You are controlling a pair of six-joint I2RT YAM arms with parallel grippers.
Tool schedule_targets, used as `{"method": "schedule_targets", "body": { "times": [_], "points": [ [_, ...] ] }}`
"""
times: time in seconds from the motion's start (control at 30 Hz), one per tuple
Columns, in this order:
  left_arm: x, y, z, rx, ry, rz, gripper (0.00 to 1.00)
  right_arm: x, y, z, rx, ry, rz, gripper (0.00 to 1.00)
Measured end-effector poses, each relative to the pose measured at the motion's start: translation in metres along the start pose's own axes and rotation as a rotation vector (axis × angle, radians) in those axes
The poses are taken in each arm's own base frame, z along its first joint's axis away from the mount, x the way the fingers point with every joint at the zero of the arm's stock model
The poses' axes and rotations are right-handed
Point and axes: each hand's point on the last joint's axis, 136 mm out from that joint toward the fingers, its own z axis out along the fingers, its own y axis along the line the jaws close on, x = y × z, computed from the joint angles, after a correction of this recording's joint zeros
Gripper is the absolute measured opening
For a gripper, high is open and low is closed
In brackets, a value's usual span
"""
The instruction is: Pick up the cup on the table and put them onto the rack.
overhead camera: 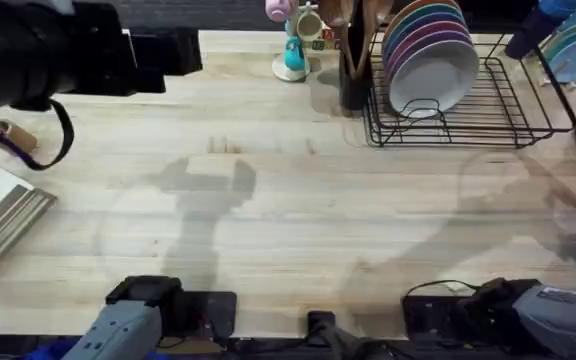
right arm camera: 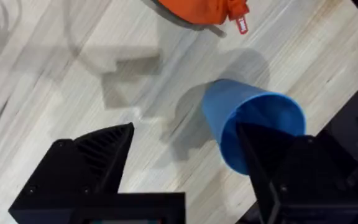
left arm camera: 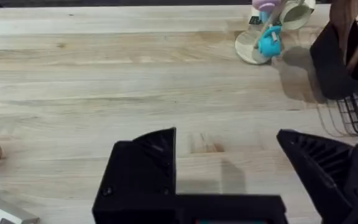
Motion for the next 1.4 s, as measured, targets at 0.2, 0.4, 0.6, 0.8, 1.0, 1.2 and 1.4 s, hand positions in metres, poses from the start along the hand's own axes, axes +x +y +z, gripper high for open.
{"method": "schedule_targets", "body": {
  "times": [0.2, 0.4, 0.6, 0.8, 1.0, 1.2, 1.4],
  "points": [
    [0.000, 0.000, 0.000, 0.002, 0.000, 0.000, 0.995, 0.003, 0.001, 0.003, -0.002, 0.007, -0.004, 0.886],
    [0.000, 0.000, 0.000, 0.002, 0.000, 0.000, 0.996, 0.002, 0.001, 0.003, -0.003, 0.004, -0.005, 0.611],
    [0.000, 0.000, 0.000, 0.002, 0.000, 0.000, 0.996, 0.004, 0.001, 0.003, -0.004, 0.009, -0.008, 0.335],
    [0.000, 0.000, 0.000, 0.002, 0.000, 0.000, 0.995, 0.006, 0.001, 0.003, -0.004, 0.018, -0.010, 0.089],
    [0.000, 0.000, 0.000, 0.002, 0.000, 0.000, 0.996, 0.008, -0.005, 0.002, 0.023, 0.025, -0.011, 0.034],
    [0.000, 0.000, 0.000, 0.002, 0.000, 0.000, 0.996, 0.013, -0.005, 0.000, 0.026, 0.041, -0.015, 0.034],
    [0.000, 0.000, 0.000, 0.002, 0.000, 0.000, 0.996, 0.021, 0.004, -0.014, 0.002, 0.054, -0.039, 0.031]
  ]
}}
